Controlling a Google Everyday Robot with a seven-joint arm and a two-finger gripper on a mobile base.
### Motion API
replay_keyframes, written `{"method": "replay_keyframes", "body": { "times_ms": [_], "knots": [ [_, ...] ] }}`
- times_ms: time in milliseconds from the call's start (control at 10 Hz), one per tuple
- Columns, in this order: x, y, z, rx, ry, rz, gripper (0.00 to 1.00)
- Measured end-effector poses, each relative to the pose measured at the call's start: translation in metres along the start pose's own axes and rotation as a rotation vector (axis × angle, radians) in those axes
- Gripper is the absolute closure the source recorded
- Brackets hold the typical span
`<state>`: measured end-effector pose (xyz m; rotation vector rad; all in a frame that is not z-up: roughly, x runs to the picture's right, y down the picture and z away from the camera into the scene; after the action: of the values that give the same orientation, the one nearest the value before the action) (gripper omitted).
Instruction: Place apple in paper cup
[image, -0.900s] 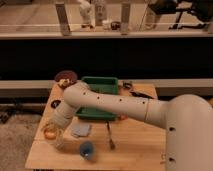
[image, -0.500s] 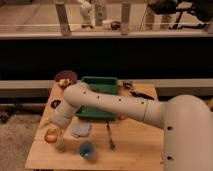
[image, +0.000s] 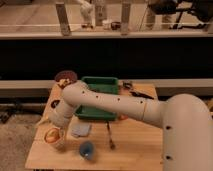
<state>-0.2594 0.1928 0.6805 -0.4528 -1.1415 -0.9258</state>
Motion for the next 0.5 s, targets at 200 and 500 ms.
{"method": "replay_keyframes", "body": {
  "times_ms": [200,500],
  "knots": [
    [-0.0009,-0.0003,0.0000,-0.005,0.004,-0.007,0.20],
    [-0.0011,-0.0005,0.0001,-0.005,0.003,-0.007,0.20]
  ]
}}
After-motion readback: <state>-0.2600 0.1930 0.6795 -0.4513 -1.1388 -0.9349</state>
